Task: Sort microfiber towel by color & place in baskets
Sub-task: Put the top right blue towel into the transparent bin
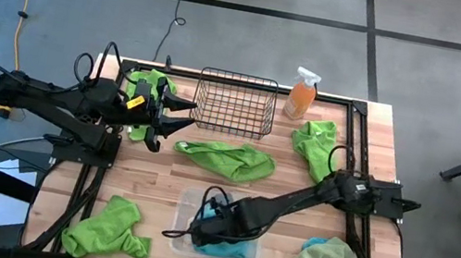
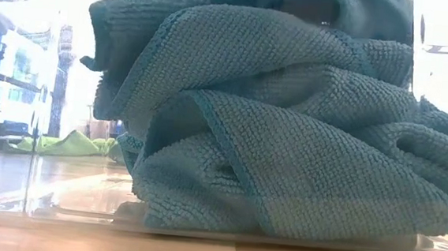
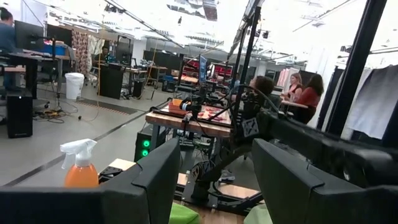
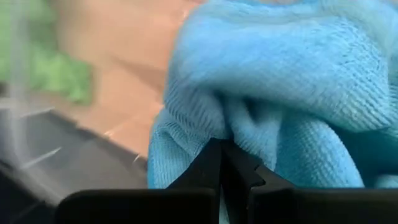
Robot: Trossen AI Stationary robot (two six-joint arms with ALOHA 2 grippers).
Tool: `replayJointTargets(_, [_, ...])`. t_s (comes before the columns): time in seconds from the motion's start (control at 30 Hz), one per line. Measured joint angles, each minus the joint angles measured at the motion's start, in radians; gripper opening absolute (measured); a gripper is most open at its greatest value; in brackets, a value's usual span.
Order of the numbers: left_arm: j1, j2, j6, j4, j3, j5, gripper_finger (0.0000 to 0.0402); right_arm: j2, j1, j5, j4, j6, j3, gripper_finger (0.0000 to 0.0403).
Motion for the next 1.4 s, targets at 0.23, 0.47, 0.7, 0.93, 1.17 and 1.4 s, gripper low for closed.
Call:
replayJointTargets(0.23, [0.0, 0.0, 0.0, 0.0, 0.0, 0.0, 0.0188, 0.087, -0.013, 0.004, -0.003, 0.06, -0.005, 0.0])
replayJointTargets(0.47, [0.0, 0.0, 0.0, 0.0, 0.0, 0.0, 0.0188, 0.165, -0.04, -0.022, 0.039, 0.058, -0.005, 0.0])
replayJointTargets(0.7, [0.0, 0.0, 0.0, 0.0, 0.0, 0.0, 0.0188, 0.179, -0.058, -0.05, 0.039, -0.027, -0.005, 0.0])
replayJointTargets(0.93, [0.0, 0.0, 0.0, 0.0, 0.0, 0.0, 0.0188, 0.181, -0.057, -0.056, 0.046, -0.028, -0.005, 0.0038])
replayJointTargets(1.17, [0.0, 0.0, 0.0, 0.0, 0.0, 0.0, 0.0188, 0.184, -0.043, -0.012, 0.043, -0.028, 0.033, 0.0152])
replayJointTargets(1.4, [0.001, 0.0, 0.0, 0.0, 0.0, 0.0, 0.0188, 0.184, -0.044, -0.05, 0.038, -0.056, 0.042, 0.0248])
